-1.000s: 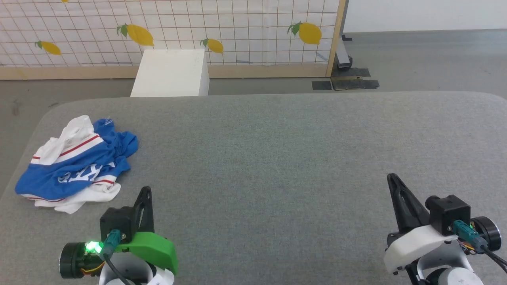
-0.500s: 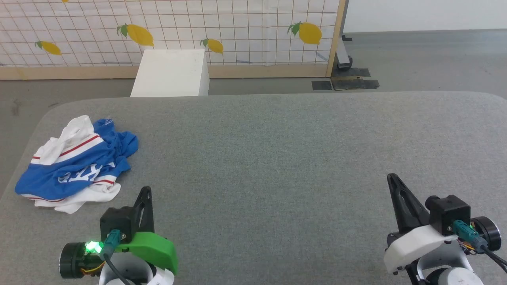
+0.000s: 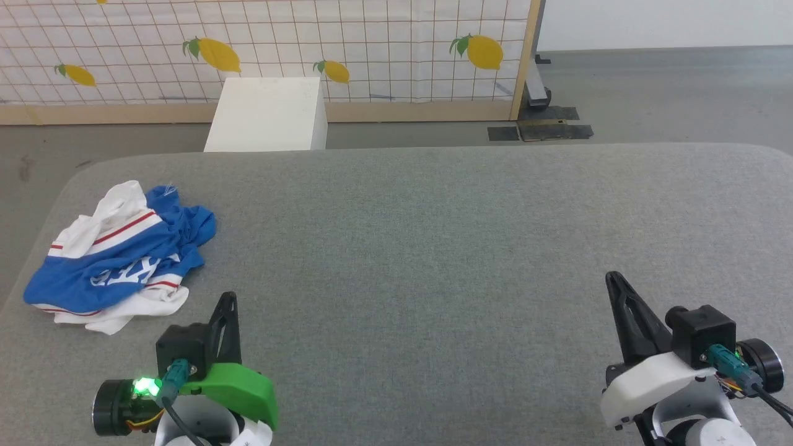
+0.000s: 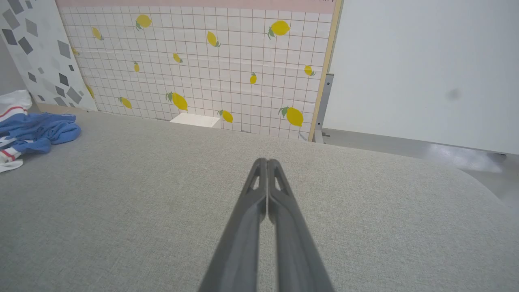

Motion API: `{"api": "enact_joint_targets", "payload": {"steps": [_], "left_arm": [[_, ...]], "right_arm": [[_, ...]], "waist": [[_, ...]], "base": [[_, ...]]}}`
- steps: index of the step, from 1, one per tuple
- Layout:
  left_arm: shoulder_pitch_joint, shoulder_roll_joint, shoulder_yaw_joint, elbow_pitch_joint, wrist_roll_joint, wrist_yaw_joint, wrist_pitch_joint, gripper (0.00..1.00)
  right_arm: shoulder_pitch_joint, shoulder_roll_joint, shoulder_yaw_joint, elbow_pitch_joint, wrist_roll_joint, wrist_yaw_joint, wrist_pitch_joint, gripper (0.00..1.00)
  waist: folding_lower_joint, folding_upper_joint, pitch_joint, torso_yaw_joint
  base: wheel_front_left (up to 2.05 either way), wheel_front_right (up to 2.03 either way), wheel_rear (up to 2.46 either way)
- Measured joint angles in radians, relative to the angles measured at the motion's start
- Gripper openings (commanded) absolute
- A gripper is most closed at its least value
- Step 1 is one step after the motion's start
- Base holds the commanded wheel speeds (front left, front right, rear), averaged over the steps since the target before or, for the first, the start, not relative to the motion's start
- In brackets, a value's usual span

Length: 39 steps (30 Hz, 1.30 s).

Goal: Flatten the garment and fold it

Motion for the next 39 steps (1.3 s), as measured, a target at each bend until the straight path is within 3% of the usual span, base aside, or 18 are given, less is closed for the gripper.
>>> {"api": "enact_joint_targets", "payload": {"steps": [39], "left_arm": [[0.0, 0.0, 0.0, 0.0, 0.0, 0.0, 0.0, 0.0]], "right_arm": [[0.0, 0.0, 0.0, 0.0, 0.0, 0.0, 0.0, 0.0]], "waist": [[0.0, 0.0, 0.0, 0.0]], "base": [[0.0, 0.0, 0.0]]}}
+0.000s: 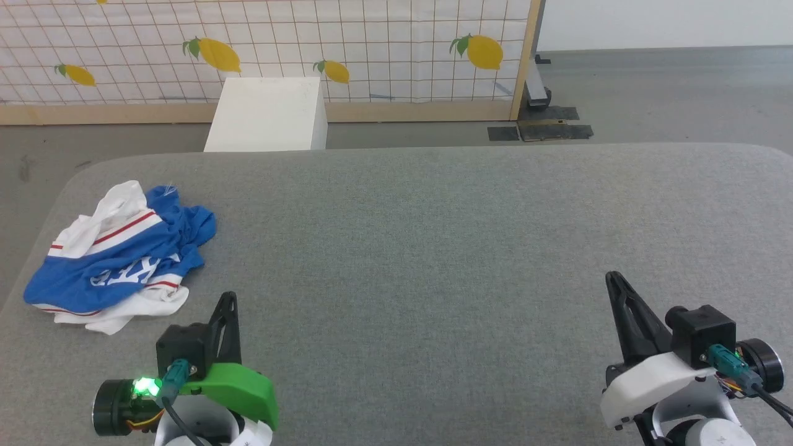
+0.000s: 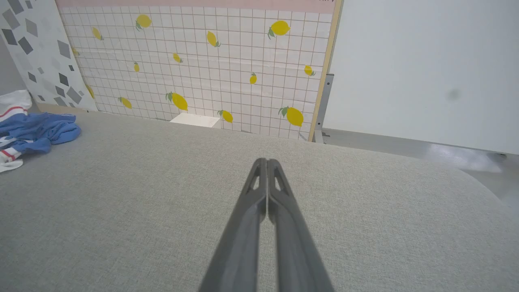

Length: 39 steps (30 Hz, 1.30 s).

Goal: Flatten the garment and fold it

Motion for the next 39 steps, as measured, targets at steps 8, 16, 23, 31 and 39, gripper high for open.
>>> {"api": "enact_joint_targets", "payload": {"steps": [8, 16, 23, 31, 39], "left_arm": [[0.0, 0.0, 0.0, 0.0, 0.0, 0.0, 0.0, 0.0], [0.001, 0.0, -0.005, 0.0, 0.0, 0.0, 0.0, 1.0], [0.001, 0.0, -0.009, 0.004, -0.051, -0.001, -0.005, 1.0], [0.001, 0.0, -0.014, 0.018, -0.139, -0.009, -0.022, 1.0], [0.001, 0.0, -0.012, 0.024, -0.209, -0.018, -0.037, 1.0]], "right_arm": [[0.0, 0.0, 0.0, 0.0, 0.0, 0.0, 0.0, 0.0], [0.001, 0.0, 0.0, 0.001, 0.001, 0.0, 0.0, 1.0], [0.001, 0.0, 0.0, 0.01, 0.052, 0.0, -0.005, 1.0], [0.001, 0.0, 0.0, 0.028, 0.134, 0.0, -0.022, 1.0], [0.001, 0.0, -0.009, 0.044, 0.191, 0.0, -0.037, 1.0]], "waist": [[0.0, 0.0, 0.0, 0.0], [0.0, 0.0, 0.0, 0.0], [0.0, 0.0, 0.0, 0.0], [0.0, 0.0, 0.0, 0.001], [0.0, 0.0, 0.001, 0.001]], "base": [[0.0, 0.0, 0.0], [0.0, 0.0, 0.0], [0.0, 0.0, 0.0], [0.0, 0.0, 0.0], [0.0, 0.0, 0.0]]}}
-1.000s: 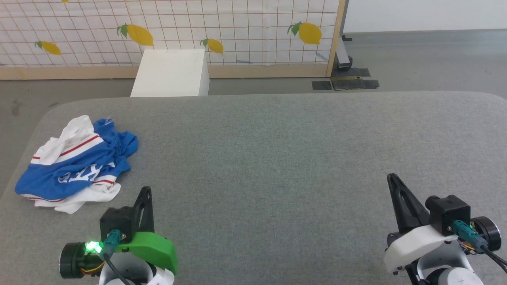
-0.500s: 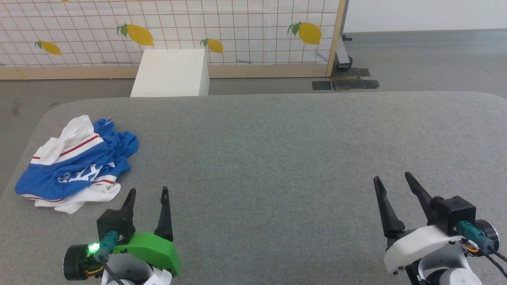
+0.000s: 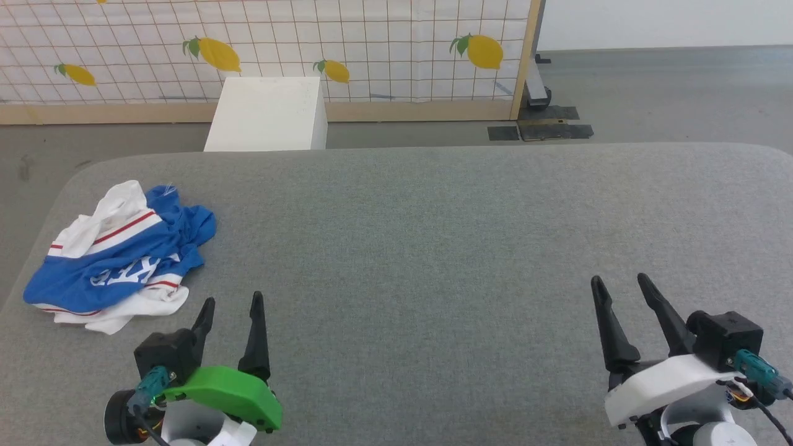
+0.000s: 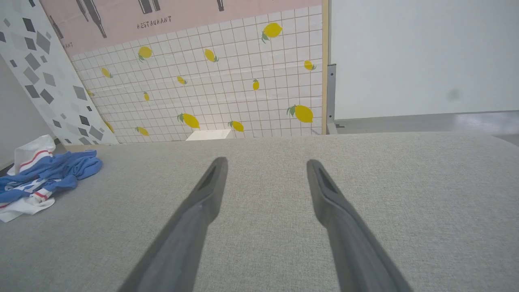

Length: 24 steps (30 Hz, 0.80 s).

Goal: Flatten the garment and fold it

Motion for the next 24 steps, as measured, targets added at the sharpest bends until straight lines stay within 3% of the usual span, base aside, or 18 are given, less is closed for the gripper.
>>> {"api": "enact_joint_targets", "payload": {"steps": [24], "left_arm": [[-0.001, 0.0, 0.014, 0.029, -0.069, -0.014, -0.051, 1.0]], "right_arm": [[0.0, 0.0, -0.029, 0.026, 0.104, 0.0, -0.051, 1.0]], "waist": [[0.0, 0.0, 0.0, 0.001]], "base": [[0.0, 0.0, 0.0]]}}
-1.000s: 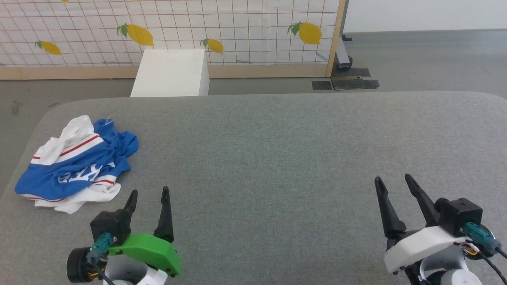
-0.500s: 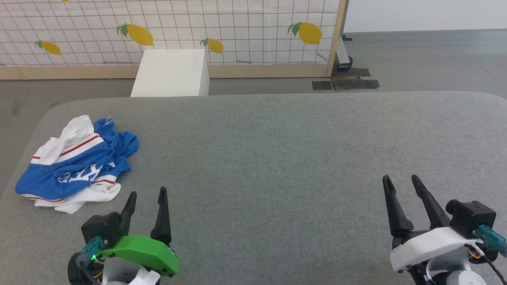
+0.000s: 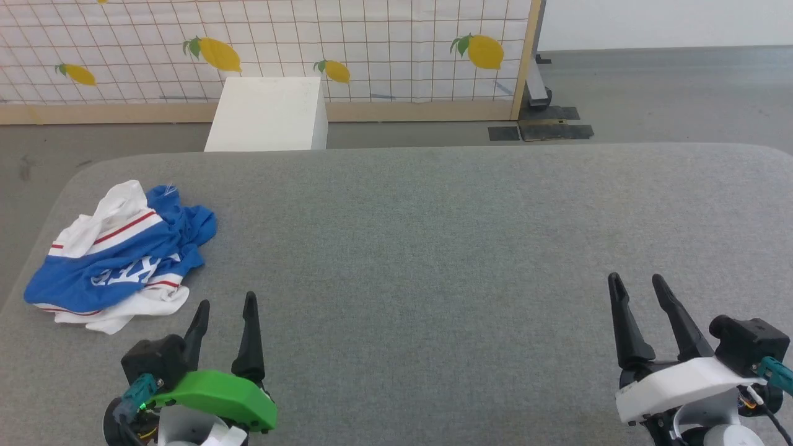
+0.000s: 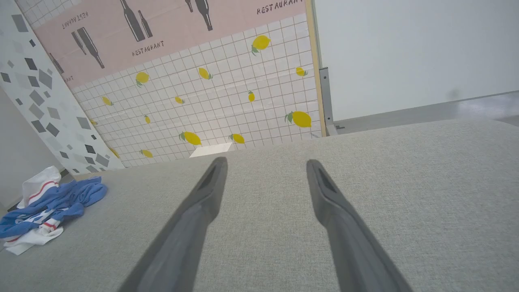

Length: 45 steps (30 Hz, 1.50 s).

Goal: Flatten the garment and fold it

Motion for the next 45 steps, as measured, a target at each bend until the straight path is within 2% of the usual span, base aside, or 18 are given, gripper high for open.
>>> {"api": "enact_joint_targets", "payload": {"steps": [19, 45], "left_arm": [[-0.009, 0.0, -0.011, 0.03, 0.053, 0.002, -0.037, 1.0], [-0.014, 0.0, -0.01, 0.07, 0.012, 0.001, -0.092, 1.0]], "right_arm": [[0.0, 0.0, -0.002, 0.0, -0.049, 0.0, -0.037, 1.0], [0.0, 0.0, -0.004, 0.042, -0.012, 0.0, -0.093, 1.0]], "waist": [[0.0, 0.0, -0.003, 0.001], [0.0, 0.0, -0.01, 0.029]], "base": [[0.0, 0.0, 0.0], [0.0, 0.0, 0.0]]}}
